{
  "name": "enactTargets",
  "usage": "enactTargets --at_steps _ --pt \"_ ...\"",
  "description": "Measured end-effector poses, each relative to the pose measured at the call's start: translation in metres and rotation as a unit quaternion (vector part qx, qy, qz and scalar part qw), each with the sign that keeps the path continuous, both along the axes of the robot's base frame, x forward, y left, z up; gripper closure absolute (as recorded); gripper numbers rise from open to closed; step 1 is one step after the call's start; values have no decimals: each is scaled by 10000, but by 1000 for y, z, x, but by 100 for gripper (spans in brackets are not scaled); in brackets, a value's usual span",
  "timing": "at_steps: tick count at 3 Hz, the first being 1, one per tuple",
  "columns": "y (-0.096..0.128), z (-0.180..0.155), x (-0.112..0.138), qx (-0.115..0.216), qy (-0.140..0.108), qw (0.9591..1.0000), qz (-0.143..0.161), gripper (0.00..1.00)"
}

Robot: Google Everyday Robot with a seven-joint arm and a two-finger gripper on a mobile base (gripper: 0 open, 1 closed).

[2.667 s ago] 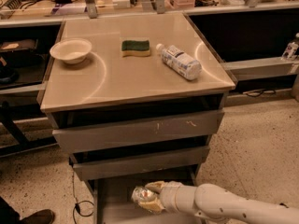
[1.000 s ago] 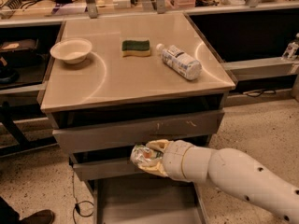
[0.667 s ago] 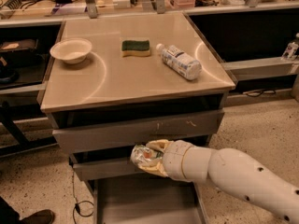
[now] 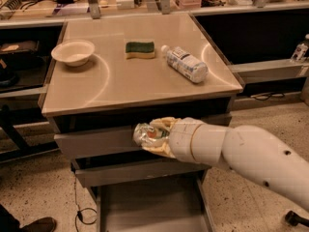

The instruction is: Pick 7up can from bottom drawer and place on counter

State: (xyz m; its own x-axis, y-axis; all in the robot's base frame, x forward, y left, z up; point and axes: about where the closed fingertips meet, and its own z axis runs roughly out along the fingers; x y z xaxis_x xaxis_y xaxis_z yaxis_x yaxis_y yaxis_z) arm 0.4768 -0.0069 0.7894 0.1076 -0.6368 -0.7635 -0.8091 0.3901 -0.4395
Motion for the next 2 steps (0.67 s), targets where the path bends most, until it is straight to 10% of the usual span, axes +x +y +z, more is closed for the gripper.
enactTargets --at_steps 2 --pt "20 91 40 -91 -580 9976 359 100"
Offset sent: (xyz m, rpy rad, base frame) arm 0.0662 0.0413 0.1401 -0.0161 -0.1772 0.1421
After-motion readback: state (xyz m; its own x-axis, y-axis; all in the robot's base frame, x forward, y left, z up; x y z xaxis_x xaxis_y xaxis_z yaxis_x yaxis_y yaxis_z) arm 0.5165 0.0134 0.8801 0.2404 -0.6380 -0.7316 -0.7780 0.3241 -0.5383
